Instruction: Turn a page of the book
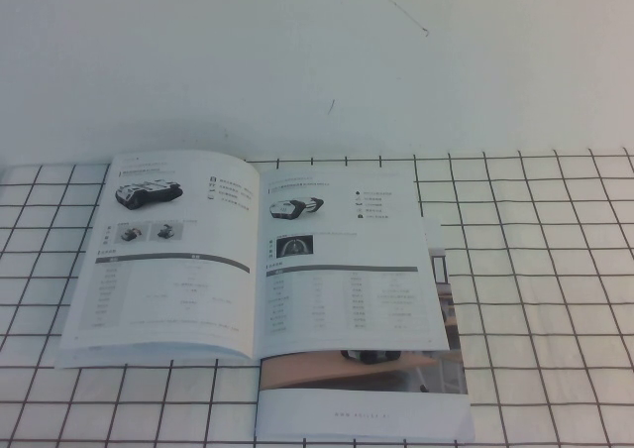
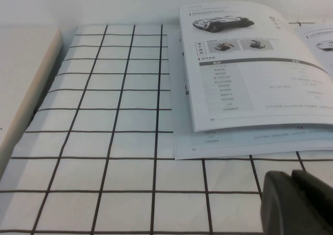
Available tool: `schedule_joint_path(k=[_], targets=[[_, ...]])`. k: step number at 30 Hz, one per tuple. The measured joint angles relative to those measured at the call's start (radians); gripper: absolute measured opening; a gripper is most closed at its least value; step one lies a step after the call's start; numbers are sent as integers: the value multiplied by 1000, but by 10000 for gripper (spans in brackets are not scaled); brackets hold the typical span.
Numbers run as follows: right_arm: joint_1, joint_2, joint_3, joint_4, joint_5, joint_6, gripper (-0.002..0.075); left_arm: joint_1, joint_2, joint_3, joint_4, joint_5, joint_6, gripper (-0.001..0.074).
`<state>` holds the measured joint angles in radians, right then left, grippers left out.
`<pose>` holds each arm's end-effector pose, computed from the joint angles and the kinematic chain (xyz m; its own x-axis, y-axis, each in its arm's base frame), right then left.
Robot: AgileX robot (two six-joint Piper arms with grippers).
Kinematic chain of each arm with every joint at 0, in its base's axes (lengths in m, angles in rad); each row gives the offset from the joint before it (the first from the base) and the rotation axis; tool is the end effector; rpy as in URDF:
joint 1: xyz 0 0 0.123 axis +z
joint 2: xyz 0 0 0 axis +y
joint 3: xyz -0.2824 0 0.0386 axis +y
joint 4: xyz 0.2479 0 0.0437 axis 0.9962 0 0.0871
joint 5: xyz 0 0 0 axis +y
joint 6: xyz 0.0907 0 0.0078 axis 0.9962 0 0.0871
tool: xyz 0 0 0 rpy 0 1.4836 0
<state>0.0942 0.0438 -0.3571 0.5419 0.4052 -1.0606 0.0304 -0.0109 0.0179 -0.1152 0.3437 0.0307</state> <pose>0.0291 0.0214 0.2961 0.1960 -0.4999 -0.8436 -0.2247 0.8145 -0.5349 0.0533 -0.0019 0.1769 -0.2581 -0.0856 -0.9623 -0.0131 0.9963 -0.0851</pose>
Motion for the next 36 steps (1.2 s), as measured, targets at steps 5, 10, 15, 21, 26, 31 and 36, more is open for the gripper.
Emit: schedule_joint_path(k=[5,10,15,21,26,31,36], targets=[[0,11,134,-7,-66,140,-2,0,0,0,0,0,0,-4],[-4,13,285,-244,-157,467,-2,0,0,0,0,0,0,-4],[-23,13,376,-505,-222,788,-2,0,0,0,0,0,0,-3],[-27,-6,384,-580,-135,855,-2,0,0,0,0,0,0,-4],[-29,-52,385,-601,-49,887,-2,0,0,0,0,0,0,-4],[-29,-56,385,-607,-34,895,-2,0,0,0,0,0,0,-4],[-29,-56,385,-609,-34,898,-2,0,0,0,0,0,0,-4]])
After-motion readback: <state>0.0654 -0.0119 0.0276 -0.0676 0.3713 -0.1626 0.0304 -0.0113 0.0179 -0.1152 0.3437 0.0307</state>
